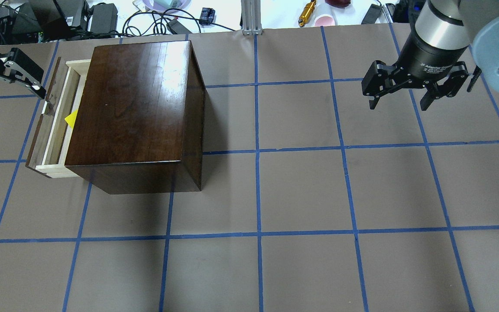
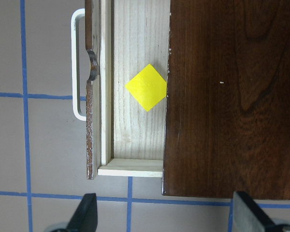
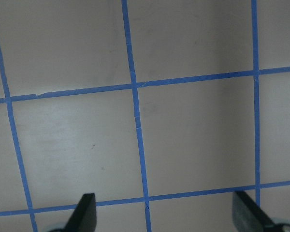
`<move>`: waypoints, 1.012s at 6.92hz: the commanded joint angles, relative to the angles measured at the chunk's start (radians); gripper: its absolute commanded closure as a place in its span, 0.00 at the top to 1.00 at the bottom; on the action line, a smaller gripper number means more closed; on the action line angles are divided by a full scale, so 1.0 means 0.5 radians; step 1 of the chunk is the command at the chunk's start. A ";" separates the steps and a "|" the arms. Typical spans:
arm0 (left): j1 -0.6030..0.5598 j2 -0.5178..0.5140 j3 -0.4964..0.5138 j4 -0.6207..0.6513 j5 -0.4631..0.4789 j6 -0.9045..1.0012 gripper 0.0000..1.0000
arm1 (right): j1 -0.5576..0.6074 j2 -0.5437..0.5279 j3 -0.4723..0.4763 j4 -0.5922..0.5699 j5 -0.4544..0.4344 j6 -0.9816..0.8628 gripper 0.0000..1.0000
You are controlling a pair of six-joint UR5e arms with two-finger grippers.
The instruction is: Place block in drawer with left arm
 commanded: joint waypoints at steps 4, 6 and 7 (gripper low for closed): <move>-0.507 -0.103 0.038 0.019 -0.003 -0.599 1.00 | 0.000 0.000 0.000 0.000 0.000 0.000 1.00; -0.542 -0.116 0.038 0.028 -0.012 -0.680 1.00 | 0.000 0.000 0.000 0.000 -0.003 0.000 1.00; -0.542 -0.116 0.038 0.025 -0.009 -0.677 1.00 | 0.000 0.000 0.000 0.000 0.000 0.000 1.00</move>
